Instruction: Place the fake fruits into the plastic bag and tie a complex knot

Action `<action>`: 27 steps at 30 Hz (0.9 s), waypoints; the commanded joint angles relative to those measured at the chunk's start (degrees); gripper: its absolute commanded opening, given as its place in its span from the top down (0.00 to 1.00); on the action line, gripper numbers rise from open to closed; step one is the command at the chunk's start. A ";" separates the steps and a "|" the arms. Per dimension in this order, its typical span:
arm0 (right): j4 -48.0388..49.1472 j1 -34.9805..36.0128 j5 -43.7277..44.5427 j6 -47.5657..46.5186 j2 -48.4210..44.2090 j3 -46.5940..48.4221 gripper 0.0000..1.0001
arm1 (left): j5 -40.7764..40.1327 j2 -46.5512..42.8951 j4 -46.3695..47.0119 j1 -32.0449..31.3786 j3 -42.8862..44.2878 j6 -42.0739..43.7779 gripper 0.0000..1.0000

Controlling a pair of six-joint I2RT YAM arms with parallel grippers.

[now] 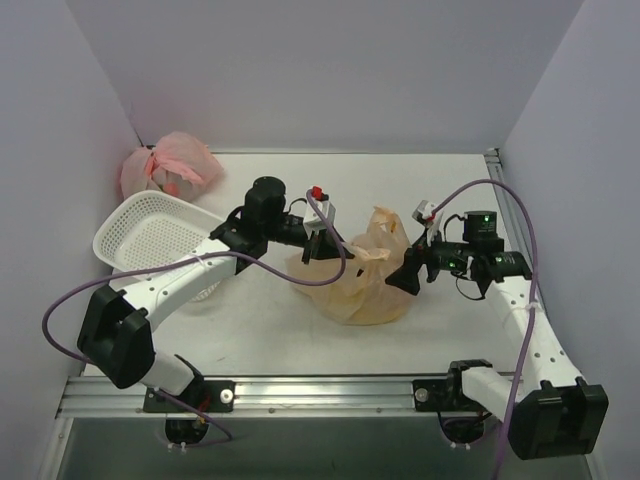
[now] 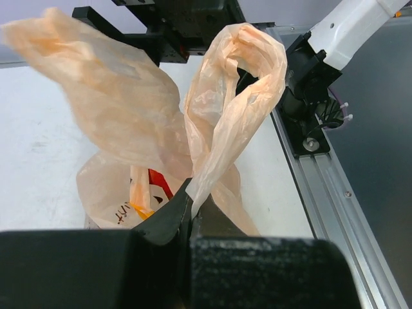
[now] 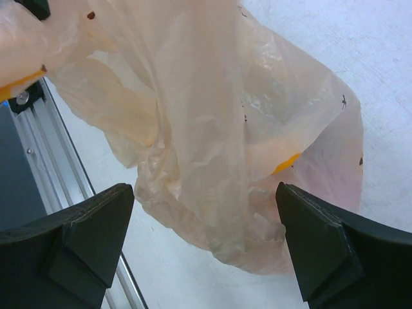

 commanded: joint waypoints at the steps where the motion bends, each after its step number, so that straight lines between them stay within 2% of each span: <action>1: 26.56 0.58 0.30 15.08 -3.04 -7.15 0.00 | -0.51 -2.88 3.09 0.33 -0.80 -1.86 1.00; 3: 31.11 1.63 1.81 17.65 -3.23 -9.10 0.02 | -0.52 -3.23 2.74 0.33 -0.98 -1.86 1.00; 6: 35.16 3.56 4.10 18.79 -1.13 -9.55 0.32 | -0.51 -3.59 1.07 0.25 -0.54 -0.54 1.00; 7: 35.95 4.18 4.45 19.06 -0.16 -9.37 0.50 | -0.34 -3.33 0.98 0.24 -0.37 -0.71 1.00; 9: 35.96 6.02 4.19 18.36 0.63 -7.88 0.65 | 0.10 -3.06 0.02 -0.28 0.68 -0.81 1.00; 10: 34.48 6.55 3.93 17.75 1.07 -7.27 0.91 | 0.01 -2.80 -0.25 -0.46 0.86 -0.63 1.00; 11: 33.51 7.08 3.58 16.35 1.08 -6.13 0.98 | -0.07 -2.53 -0.34 -0.72 1.13 -0.72 1.00; 19: 20.07 9.98 -0.99 3.69 -2.08 -3.40 1.00 | -2.36 1.07 3.26 -0.90 3.67 -6.24 1.00; 21: 18.30 11.21 -1.17 1.93 -2.44 -2.96 0.94 | -2.80 1.86 5.10 -0.90 4.03 -8.53 1.00; 22: 16.55 11.39 -1.52 0.44 -2.35 -2.09 0.84 | -2.71 2.56 5.46 -0.81 4.46 -9.58 1.00; 23: 15.84 11.83 -1.78 -0.10 -2.35 -1.90 0.80 | -2.80 2.74 5.55 -0.81 4.47 -9.68 1.00; 27: 15.22 12.45 -2.49 -0.63 -2.35 -1.46 0.70 | -3.50 3.00 6.95 -0.90 4.12 -10.56 1.00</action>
